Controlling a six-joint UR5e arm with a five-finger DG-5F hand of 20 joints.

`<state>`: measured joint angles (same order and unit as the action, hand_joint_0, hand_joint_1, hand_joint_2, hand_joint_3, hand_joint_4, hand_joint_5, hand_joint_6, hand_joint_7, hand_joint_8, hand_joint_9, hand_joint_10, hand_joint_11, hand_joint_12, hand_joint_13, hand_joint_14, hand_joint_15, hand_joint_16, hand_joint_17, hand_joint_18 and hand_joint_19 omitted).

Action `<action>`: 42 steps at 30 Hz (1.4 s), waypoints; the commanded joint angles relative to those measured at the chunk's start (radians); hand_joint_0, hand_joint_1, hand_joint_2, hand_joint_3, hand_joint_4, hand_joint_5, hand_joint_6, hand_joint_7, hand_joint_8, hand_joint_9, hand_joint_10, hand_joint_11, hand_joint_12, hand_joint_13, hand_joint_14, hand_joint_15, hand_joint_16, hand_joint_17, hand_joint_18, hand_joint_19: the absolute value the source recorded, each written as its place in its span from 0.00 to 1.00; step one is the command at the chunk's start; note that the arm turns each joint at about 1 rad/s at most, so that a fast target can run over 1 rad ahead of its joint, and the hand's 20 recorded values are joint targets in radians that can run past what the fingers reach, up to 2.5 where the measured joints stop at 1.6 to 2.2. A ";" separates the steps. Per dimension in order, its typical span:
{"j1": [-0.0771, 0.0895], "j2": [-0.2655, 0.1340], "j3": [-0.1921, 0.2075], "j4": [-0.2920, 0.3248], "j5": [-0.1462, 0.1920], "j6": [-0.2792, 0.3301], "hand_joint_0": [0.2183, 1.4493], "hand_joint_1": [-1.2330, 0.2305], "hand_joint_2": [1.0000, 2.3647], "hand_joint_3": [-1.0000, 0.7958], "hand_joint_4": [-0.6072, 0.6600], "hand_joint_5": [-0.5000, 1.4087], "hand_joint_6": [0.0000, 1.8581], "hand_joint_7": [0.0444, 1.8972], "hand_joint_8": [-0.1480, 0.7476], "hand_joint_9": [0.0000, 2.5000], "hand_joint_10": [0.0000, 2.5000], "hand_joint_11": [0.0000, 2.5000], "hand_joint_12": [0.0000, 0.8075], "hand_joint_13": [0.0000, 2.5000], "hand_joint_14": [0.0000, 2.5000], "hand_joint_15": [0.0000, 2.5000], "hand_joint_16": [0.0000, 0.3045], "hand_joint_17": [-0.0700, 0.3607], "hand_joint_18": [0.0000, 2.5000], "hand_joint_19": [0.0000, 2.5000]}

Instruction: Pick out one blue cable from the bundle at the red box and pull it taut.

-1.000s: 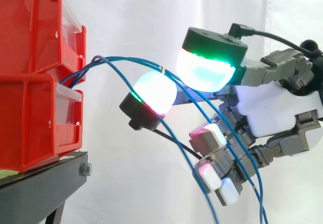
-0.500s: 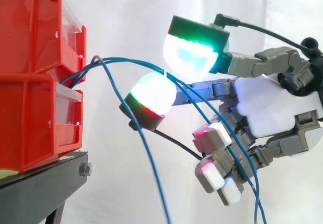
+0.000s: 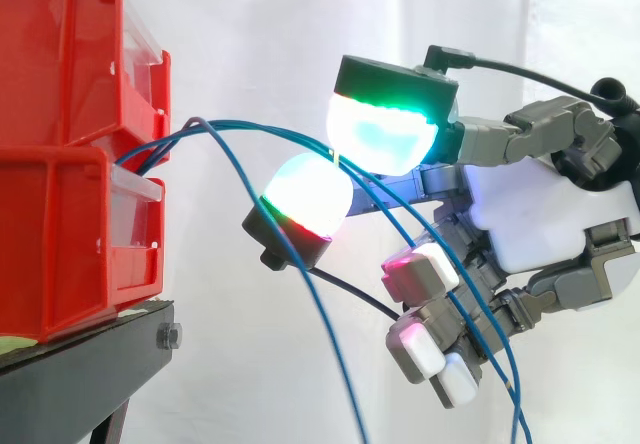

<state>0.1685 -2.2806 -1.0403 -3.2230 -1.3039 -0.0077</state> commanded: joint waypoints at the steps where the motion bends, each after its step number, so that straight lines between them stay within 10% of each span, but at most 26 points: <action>1: 0.000 0.000 -0.001 0.000 0.000 0.000 0.27 0.42 0.00 0.28 0.37 0.18 0.46 0.38 0.45 0.45 0.01 0.34 0.46 0.37 0.01 0.26 0.17 0.43 0.30 0.26; 26: 0.002 0.000 -0.001 -0.001 0.002 0.000 0.35 0.29 0.01 0.38 0.41 0.18 0.49 0.39 0.44 0.44 0.01 0.35 0.46 0.36 0.01 0.26 0.16 0.42 0.29 0.26; 42: 0.002 0.000 -0.001 0.000 0.000 0.000 0.48 0.25 0.00 0.30 0.25 0.18 0.52 0.45 0.43 0.44 0.01 0.35 0.44 0.37 0.01 0.26 0.15 0.41 0.30 0.25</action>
<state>0.1697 -2.2809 -1.0414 -3.2232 -1.3035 -0.0077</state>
